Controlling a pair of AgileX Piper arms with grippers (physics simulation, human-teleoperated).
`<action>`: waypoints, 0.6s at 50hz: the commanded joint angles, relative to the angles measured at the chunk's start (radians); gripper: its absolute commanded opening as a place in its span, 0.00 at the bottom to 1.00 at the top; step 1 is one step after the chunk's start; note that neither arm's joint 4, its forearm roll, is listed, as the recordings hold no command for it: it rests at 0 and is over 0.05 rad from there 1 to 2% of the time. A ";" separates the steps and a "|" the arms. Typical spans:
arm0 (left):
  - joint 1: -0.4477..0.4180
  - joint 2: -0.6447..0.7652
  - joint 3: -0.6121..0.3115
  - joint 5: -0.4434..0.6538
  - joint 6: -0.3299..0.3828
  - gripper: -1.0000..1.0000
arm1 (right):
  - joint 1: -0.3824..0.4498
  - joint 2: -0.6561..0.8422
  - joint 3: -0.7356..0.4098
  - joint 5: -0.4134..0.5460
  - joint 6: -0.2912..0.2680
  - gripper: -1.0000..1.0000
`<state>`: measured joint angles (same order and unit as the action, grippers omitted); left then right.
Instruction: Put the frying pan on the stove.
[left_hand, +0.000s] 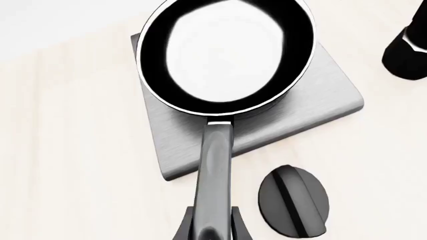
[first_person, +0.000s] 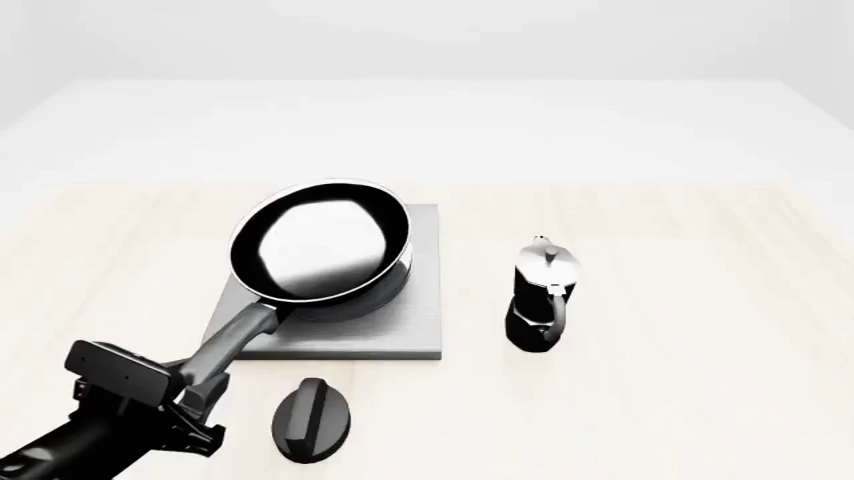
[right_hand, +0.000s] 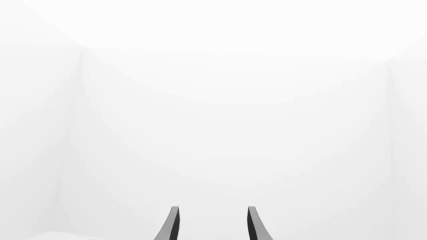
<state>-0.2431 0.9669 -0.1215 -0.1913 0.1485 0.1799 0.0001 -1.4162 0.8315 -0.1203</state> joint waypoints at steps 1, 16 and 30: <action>-0.005 0.024 -0.026 -0.045 -0.014 0.00 | 0.001 0.000 0.001 0.001 -0.002 1.00; -0.022 0.099 -0.037 -0.099 -0.019 0.00 | -0.002 0.000 0.005 -0.003 0.001 1.00; -0.010 0.117 -0.032 -0.114 -0.014 0.00 | -0.001 0.000 0.009 -0.006 0.000 1.00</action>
<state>-0.2566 1.0772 -0.1319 -0.2820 0.1447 0.1787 0.0000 -1.4082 0.8263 -0.1201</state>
